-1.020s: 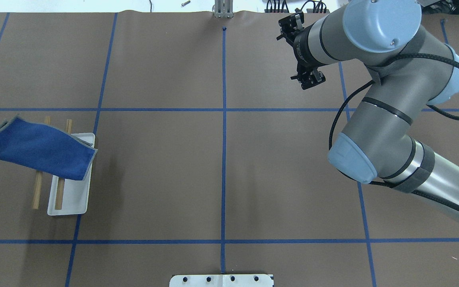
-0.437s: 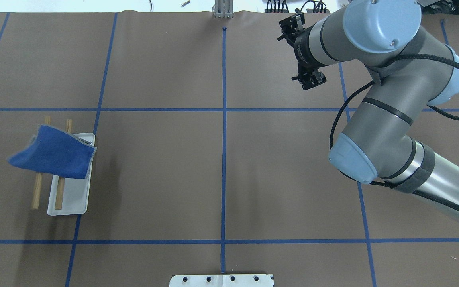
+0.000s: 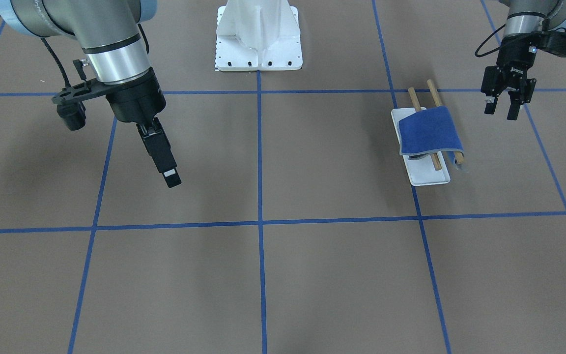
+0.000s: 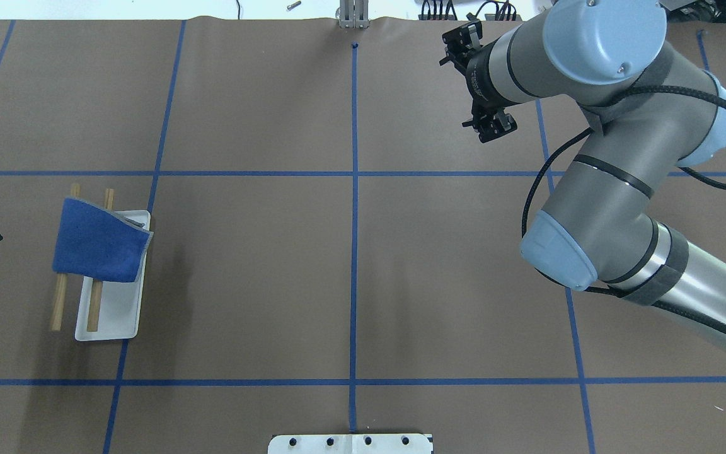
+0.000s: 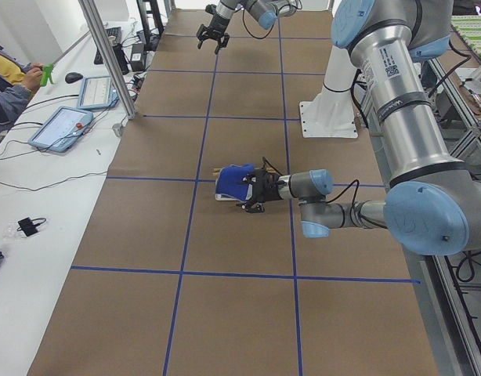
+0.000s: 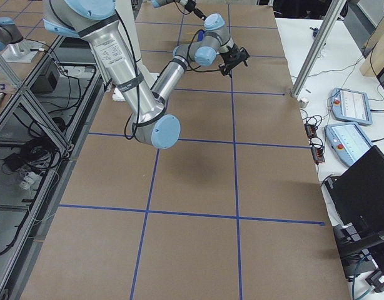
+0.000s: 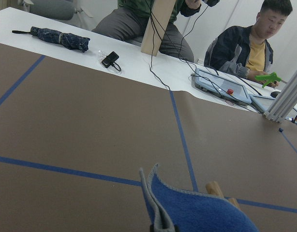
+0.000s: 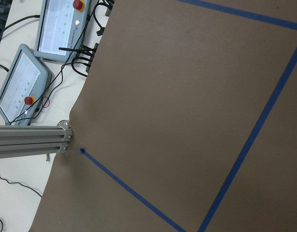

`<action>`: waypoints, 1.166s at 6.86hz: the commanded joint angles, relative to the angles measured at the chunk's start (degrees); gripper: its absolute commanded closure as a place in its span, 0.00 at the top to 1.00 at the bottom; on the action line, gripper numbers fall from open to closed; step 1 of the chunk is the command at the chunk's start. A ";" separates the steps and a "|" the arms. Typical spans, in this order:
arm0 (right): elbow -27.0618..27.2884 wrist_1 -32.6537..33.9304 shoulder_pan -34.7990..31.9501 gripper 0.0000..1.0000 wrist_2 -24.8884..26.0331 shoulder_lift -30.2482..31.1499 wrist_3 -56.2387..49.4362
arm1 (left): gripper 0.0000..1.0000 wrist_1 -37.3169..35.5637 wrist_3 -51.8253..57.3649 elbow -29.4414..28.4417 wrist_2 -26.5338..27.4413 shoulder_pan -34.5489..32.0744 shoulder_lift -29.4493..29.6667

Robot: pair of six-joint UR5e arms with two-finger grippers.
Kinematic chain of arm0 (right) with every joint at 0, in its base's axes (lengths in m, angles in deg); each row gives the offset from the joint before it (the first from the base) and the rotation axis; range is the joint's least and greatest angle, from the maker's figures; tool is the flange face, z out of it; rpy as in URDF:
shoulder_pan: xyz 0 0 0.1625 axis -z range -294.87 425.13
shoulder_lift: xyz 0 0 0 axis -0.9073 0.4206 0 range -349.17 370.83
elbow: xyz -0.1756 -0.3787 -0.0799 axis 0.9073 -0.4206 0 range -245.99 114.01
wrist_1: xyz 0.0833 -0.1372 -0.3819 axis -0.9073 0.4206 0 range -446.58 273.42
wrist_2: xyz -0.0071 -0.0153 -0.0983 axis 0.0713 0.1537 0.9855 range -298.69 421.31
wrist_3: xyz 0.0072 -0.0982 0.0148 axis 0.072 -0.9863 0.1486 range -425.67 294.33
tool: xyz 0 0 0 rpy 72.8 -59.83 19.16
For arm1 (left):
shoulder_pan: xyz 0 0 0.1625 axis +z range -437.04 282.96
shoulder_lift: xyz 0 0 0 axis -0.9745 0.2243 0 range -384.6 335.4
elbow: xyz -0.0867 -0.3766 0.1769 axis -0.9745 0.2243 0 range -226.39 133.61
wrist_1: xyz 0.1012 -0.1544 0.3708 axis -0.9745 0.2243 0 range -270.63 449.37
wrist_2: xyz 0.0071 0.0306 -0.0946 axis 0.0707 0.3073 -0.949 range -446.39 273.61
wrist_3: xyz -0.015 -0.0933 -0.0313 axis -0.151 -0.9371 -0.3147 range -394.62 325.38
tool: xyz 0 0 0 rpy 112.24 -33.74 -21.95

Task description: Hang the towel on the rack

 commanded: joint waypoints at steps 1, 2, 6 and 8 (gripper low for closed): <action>0.60 -0.07 -2.21 1.00 -0.57 3.11 -8.73 | 0.98 -0.35 7.32 0.33 -2.22 -0.18 1.22; 0.61 0.02 -3.45 1.00 -0.75 5.05 -15.92 | 0.98 -1.40 13.31 -0.11 -6.42 -3.66 2.45; 0.34 0.19 -10.30 1.00 -7.15 10.24 -37.30 | 0.98 -32.69 28.61 -1.33 -38.55 -34.99 23.22; 0.17 0.19 -13.64 1.00 -10.66 14.36 -50.27 | 0.98 -44.68 41.87 -4.40 -50.62 -45.92 28.89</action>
